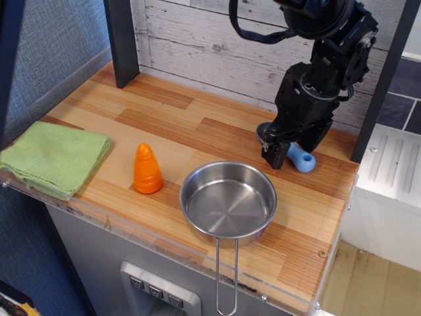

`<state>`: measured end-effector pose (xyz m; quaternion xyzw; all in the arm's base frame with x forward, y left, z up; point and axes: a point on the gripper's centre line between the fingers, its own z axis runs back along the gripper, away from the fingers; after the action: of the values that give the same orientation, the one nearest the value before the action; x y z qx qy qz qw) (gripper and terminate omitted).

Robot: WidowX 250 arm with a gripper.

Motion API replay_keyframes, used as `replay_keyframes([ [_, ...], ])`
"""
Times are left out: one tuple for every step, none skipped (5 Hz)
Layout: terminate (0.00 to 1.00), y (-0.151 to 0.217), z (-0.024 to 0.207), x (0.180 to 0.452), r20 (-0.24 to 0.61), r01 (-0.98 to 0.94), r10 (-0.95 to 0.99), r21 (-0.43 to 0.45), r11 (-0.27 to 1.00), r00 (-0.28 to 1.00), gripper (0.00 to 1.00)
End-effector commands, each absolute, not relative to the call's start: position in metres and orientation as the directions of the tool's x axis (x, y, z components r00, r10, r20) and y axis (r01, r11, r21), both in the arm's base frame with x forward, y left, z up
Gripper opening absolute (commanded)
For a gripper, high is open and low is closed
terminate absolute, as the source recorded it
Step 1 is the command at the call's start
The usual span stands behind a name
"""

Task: Place the blue spoon behind the pot

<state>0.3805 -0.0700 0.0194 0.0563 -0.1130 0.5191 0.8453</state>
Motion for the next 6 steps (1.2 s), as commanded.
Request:
replay_keyframes([
  [0.0,-0.072,0.084,0.386,0.285,-0.865,0.864,-0.17,0.473,0.416,1.0],
  [0.0,-0.07,0.103,0.379,0.302,-0.856,0.861,-0.201,0.477,0.409,1.0],
  [0.0,-0.067,0.122,0.375,0.308,-0.84,0.859,-0.242,0.487,0.409,1.0],
  [0.0,-0.067,0.122,0.375,0.308,-0.84,0.859,-0.242,0.487,0.409,1.0],
  [0.0,-0.067,0.122,0.375,0.308,-0.84,0.859,-0.242,0.487,0.409,1.0],
  [0.0,-0.067,0.122,0.375,0.308,-0.84,0.859,-0.242,0.487,0.409,1.0],
])
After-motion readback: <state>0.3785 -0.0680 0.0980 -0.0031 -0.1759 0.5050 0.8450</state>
